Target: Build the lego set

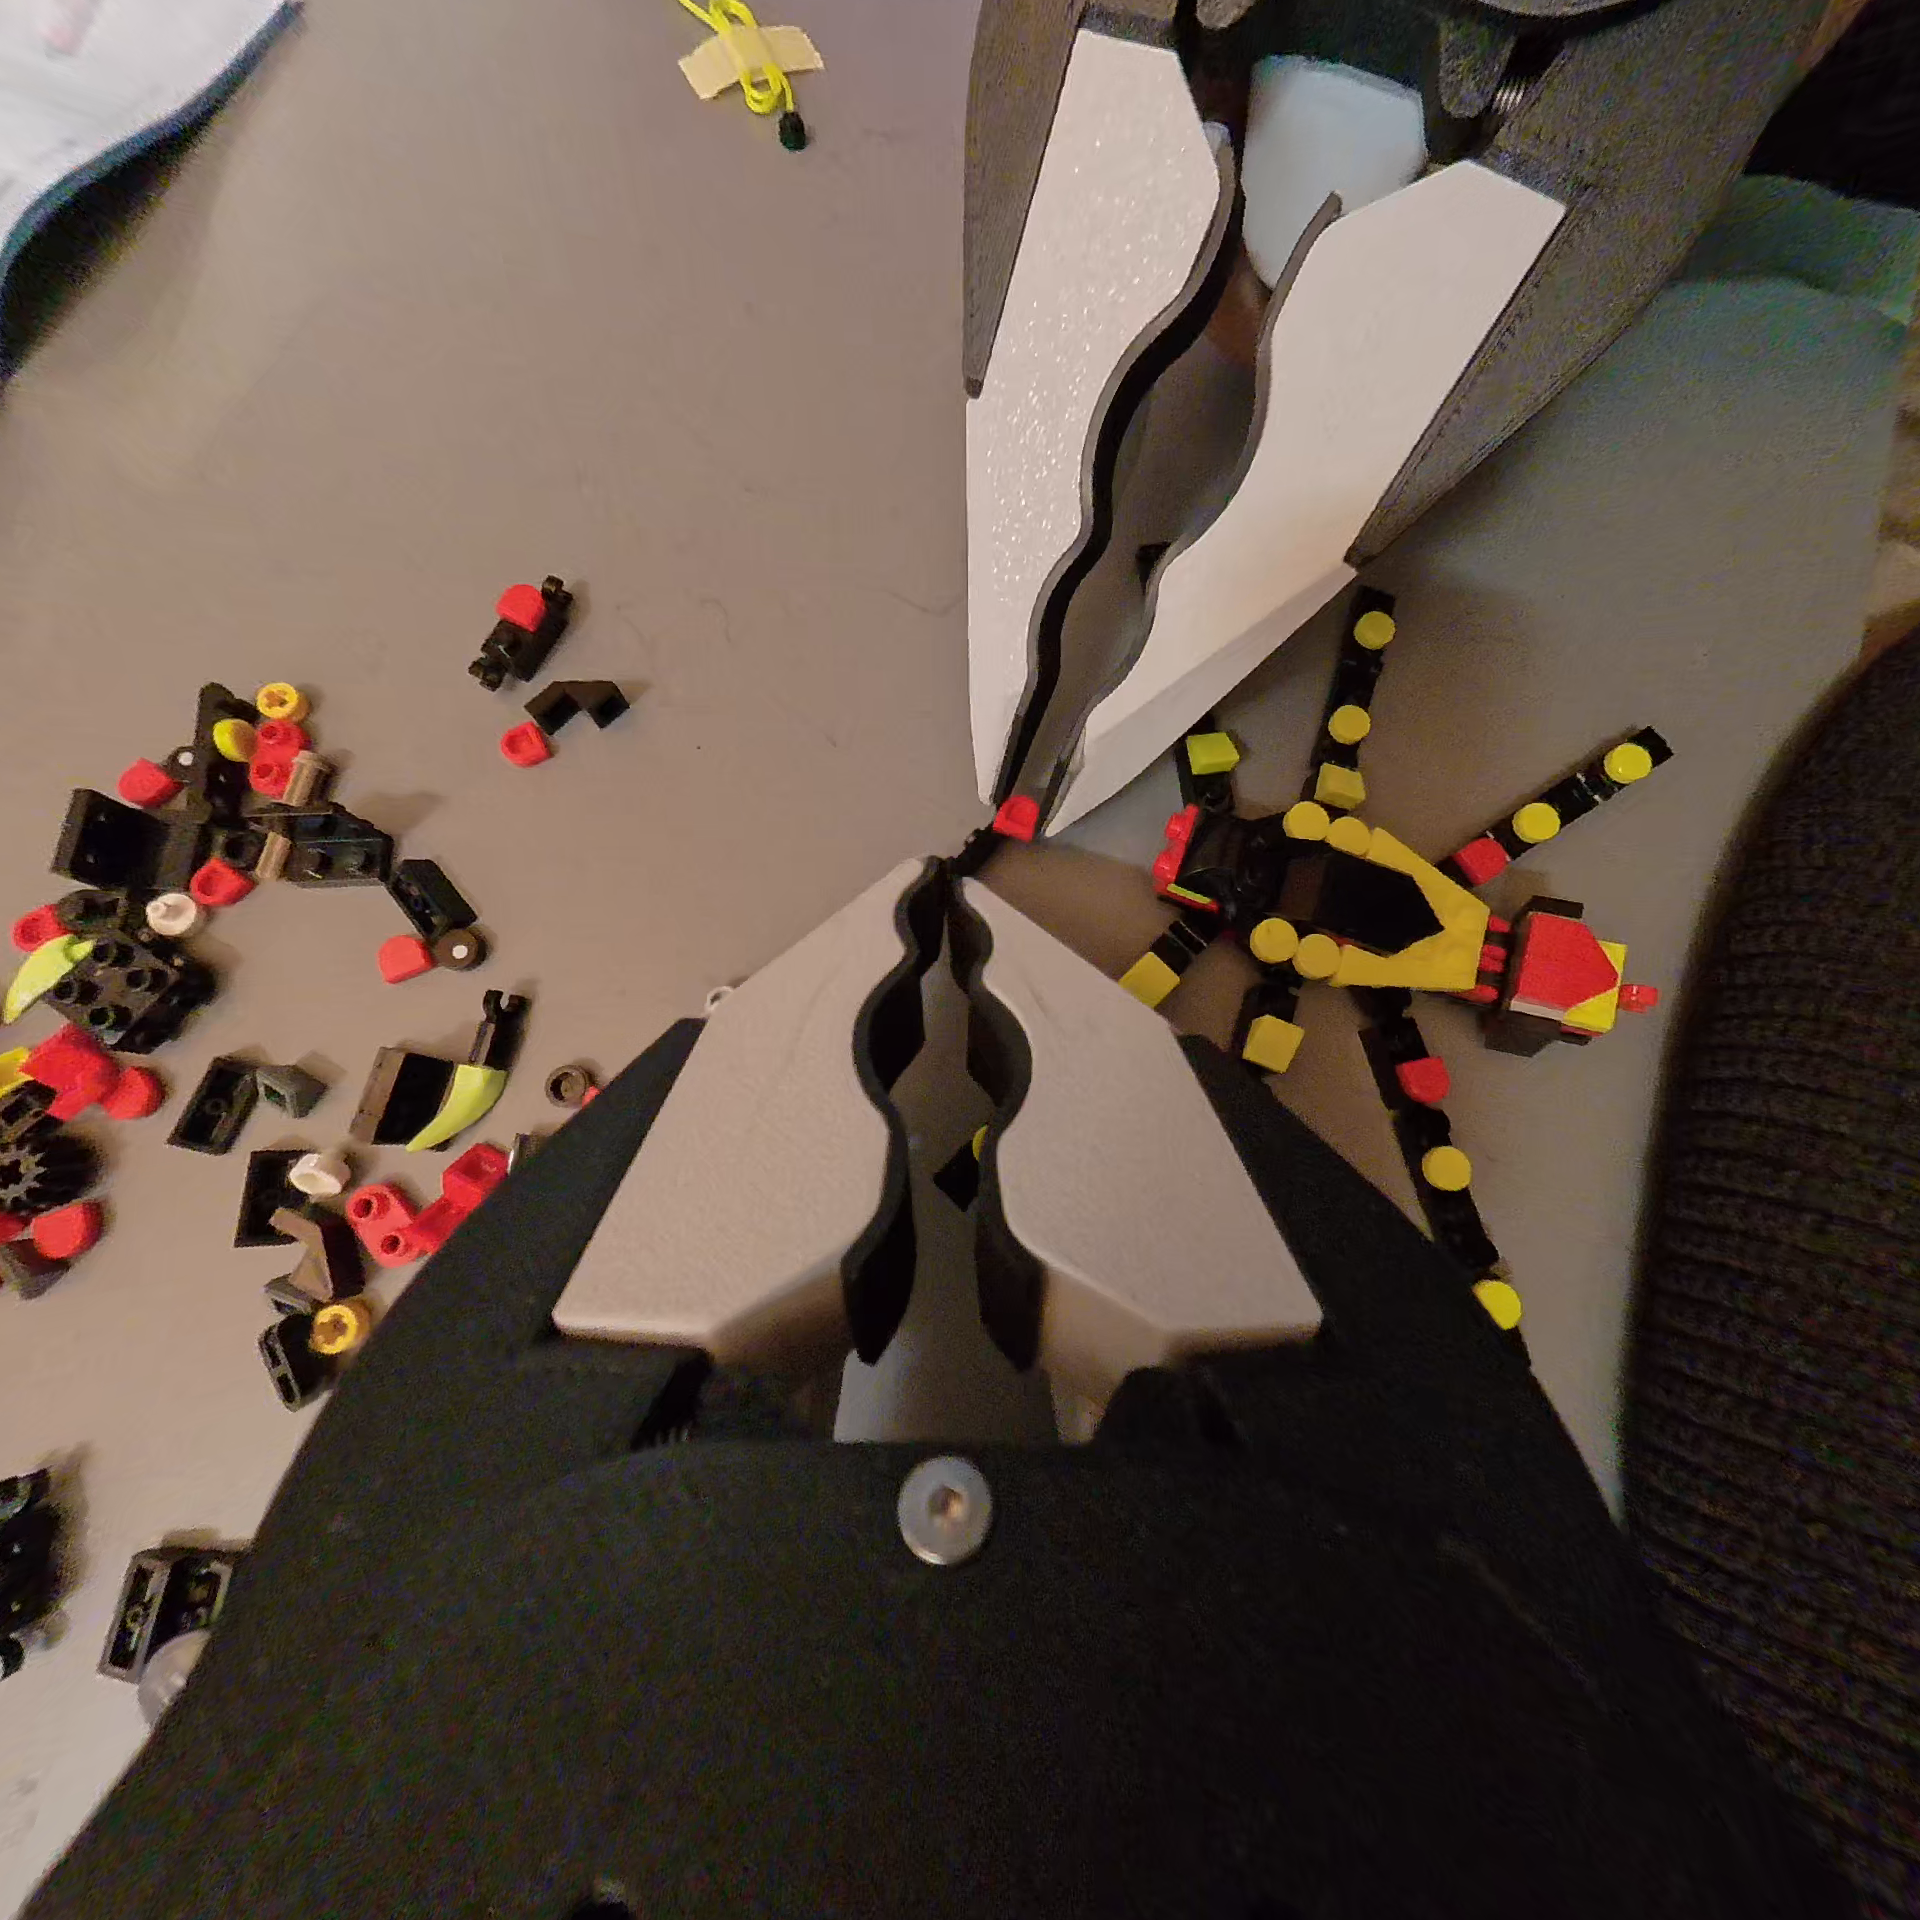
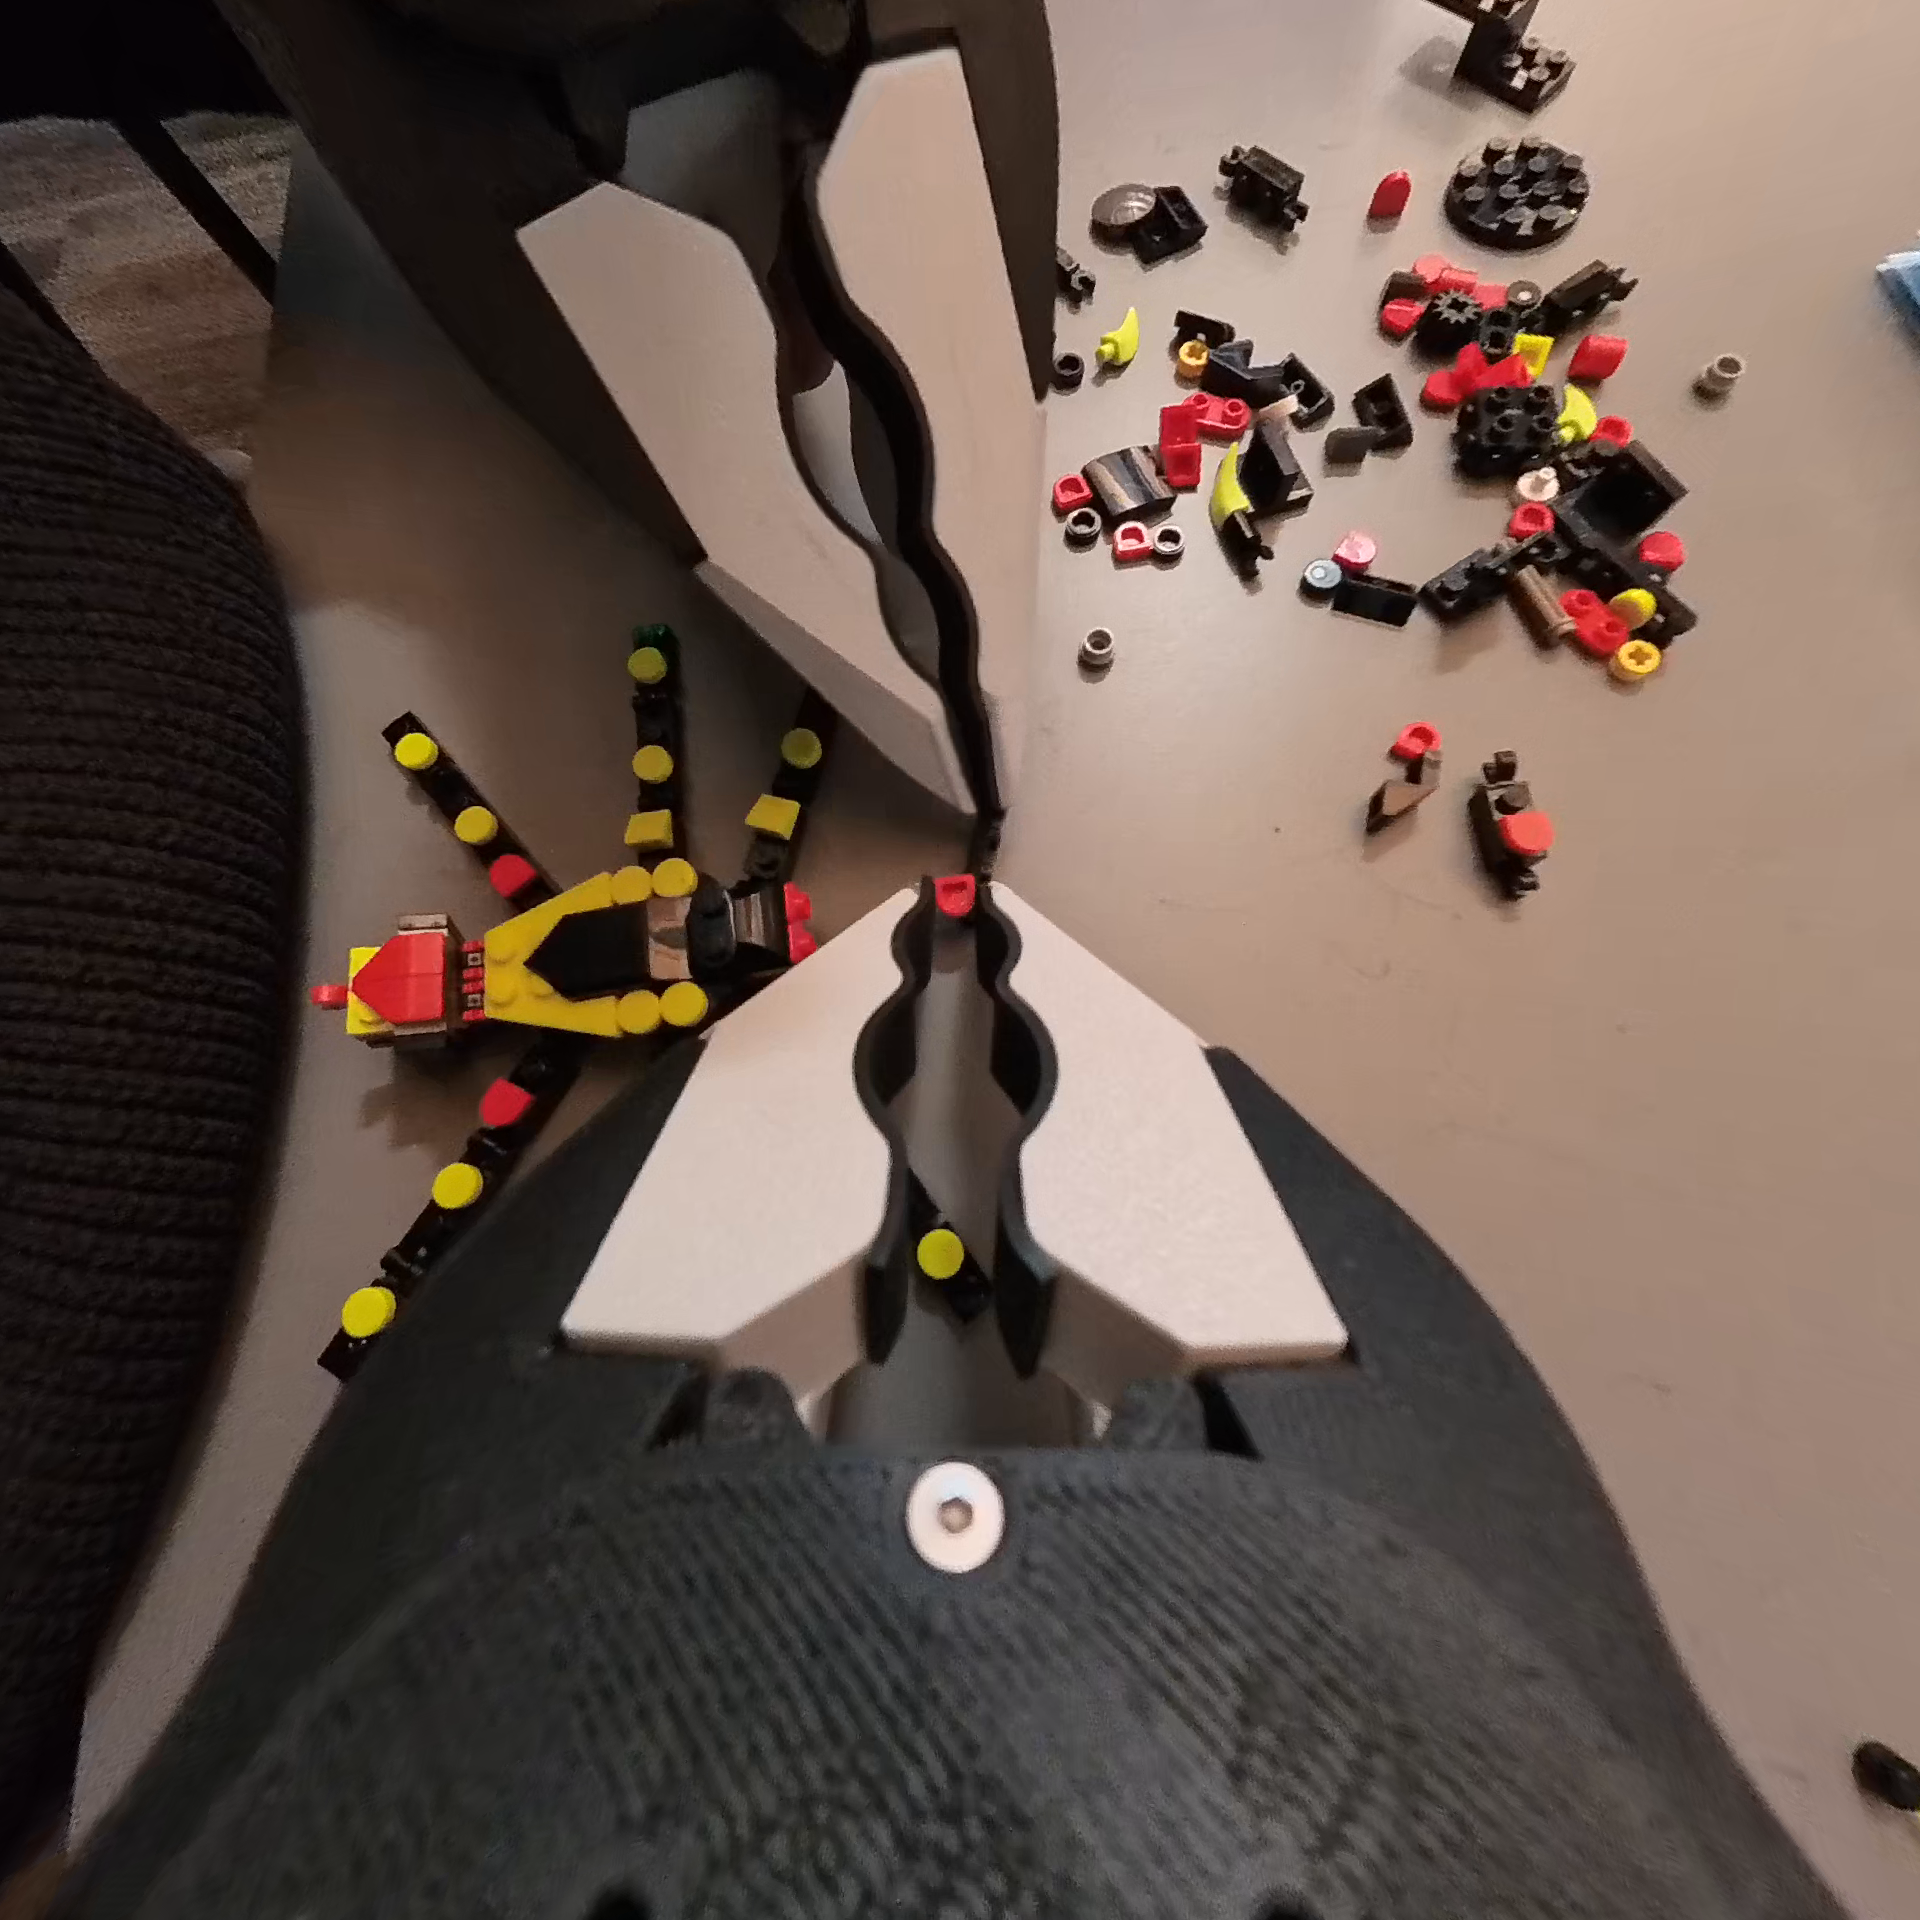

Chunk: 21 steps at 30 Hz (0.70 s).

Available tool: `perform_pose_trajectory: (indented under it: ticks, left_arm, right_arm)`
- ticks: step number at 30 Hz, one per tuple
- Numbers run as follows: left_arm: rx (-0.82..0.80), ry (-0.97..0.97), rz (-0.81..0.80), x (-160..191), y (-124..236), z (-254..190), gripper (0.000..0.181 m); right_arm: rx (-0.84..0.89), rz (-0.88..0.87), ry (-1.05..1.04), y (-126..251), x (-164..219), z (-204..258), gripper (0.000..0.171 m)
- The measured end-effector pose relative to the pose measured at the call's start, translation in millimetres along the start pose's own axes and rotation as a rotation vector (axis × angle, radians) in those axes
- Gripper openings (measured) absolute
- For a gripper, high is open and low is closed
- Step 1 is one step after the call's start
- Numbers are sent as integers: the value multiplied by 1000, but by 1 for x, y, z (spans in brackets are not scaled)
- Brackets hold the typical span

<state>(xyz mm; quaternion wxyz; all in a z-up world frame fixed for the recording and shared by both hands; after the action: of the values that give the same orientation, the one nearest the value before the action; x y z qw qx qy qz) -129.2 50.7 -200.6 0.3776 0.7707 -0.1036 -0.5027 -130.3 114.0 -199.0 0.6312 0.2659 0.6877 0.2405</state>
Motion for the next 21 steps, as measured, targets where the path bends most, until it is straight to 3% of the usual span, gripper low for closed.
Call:
perform_pose_trajectory:
  ticks: [5,21]
  left_arm:
    - [-49,-53,-44,-5,0,2,0]
    - [40,-18,35,5,-3,-7,0]
  right_arm:
    - [76,7,-7,4,2,-11,6]
    - [70,-2,-21,7,2,-12,6]
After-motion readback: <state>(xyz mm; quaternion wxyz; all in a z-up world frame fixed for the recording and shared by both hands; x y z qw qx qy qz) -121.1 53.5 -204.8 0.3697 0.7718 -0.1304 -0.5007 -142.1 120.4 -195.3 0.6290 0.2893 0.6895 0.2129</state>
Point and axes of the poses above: each gripper's, where its closed fingertips meet, y back along the fingers, x out of its underside, z = x × y across the jaws, the point moved 4 cm from there along y, back along the fingers, and after that the axes turned 12 degrees about y, right-handed, at the moved point
